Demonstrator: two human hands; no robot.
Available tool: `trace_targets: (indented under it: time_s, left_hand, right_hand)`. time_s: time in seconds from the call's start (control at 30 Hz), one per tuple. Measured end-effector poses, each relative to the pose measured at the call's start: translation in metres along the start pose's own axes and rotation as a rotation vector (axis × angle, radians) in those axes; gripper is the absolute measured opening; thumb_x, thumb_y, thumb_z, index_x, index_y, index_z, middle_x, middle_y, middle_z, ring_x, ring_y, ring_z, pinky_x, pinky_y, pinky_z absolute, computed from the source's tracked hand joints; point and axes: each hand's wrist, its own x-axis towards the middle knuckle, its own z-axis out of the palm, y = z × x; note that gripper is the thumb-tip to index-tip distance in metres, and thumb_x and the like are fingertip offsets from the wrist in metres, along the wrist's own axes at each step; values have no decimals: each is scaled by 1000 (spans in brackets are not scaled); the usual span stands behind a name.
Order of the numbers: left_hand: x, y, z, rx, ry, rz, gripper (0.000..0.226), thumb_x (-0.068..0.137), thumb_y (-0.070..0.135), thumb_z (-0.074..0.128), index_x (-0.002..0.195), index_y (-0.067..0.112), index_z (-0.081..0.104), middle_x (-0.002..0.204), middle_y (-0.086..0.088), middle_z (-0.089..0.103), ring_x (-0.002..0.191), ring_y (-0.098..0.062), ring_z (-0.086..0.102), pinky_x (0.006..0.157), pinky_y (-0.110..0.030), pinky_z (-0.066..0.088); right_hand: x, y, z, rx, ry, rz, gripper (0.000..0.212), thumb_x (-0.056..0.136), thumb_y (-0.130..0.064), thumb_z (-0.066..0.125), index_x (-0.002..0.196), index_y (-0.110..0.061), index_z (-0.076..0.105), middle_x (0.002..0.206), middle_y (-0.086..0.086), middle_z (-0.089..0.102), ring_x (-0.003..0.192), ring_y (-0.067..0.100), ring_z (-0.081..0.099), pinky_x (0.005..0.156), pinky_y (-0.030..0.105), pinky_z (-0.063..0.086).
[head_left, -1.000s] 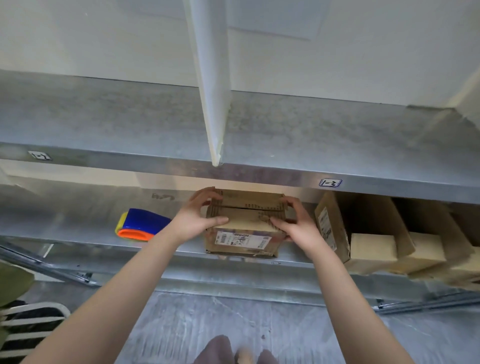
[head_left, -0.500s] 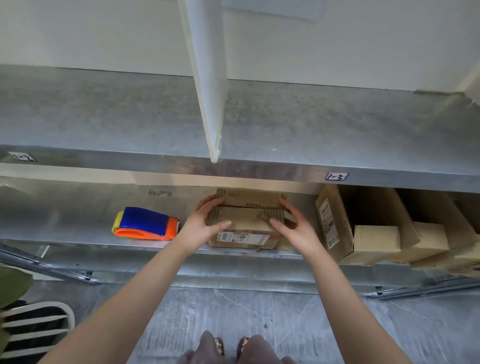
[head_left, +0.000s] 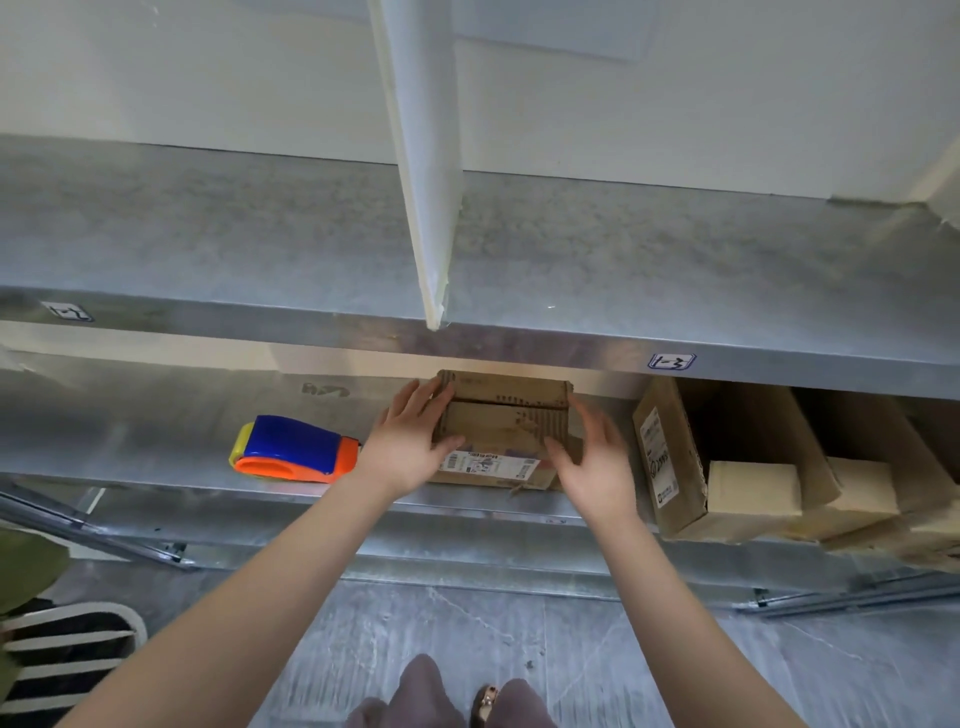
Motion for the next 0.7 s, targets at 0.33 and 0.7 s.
trace_targets:
  time_s: [0.33, 0.7]
  left_hand:
    - [-68, -36, -34, 428, 225, 256, 49, 90, 49, 42, 127, 19, 54, 137, -6, 52, 134, -30, 40, 112, -45, 27]
    - [-99, -162, -53, 483, 44, 119, 65, 76, 50, 51, 131, 16, 54, 127, -8, 60, 118, -34, 54, 106, -45, 32]
  right_hand:
    - [-54, -53, -2, -397, 104, -298, 55, 91, -40, 47, 144, -25, 42, 145, 4, 48, 138, 29, 36, 109, 50, 38]
    - [-84, -123, 149, -385, -212, -522, 52, 93, -36, 46, 142, -22, 45, 142, 6, 52, 139, 33, 38, 113, 53, 32]
